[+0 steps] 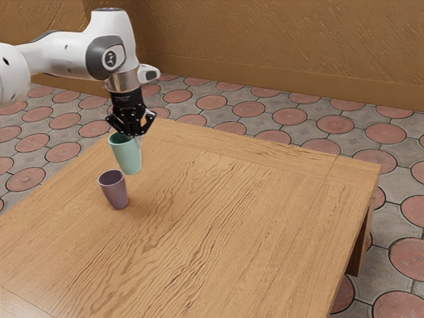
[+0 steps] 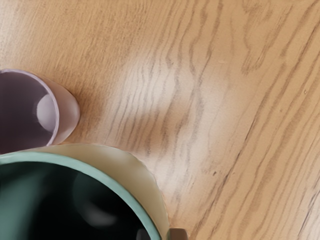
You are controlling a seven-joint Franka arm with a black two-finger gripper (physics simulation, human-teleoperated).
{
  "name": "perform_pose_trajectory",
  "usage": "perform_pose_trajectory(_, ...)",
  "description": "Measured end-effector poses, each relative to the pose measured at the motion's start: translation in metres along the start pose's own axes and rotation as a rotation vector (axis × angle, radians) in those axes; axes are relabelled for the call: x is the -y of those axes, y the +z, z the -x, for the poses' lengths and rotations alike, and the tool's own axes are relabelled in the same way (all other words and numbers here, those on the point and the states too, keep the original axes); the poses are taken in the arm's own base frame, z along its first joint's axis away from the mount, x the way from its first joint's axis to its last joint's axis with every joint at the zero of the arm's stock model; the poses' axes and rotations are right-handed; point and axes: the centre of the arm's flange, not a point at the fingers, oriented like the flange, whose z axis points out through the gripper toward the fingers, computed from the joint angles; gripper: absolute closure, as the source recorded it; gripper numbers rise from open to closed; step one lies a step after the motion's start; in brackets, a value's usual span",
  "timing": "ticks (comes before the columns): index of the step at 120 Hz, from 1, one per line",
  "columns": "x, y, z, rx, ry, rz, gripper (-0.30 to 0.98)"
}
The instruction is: Place the right cup onto the left cup
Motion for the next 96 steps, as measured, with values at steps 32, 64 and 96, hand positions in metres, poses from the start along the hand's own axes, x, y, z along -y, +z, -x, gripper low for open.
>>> perform_pose_trajectory(32,0.035,0.001,-0.011,0.001,-0.044,-0.01,0.78)
perform_pose_trajectory(64,0.059,0.003,-0.02,-0.002,-0.076,-0.008,0.78)
perform_pose_trajectory(96,0.071,0.013,-0.031,0.007,-0.093,-0.009,0.78)
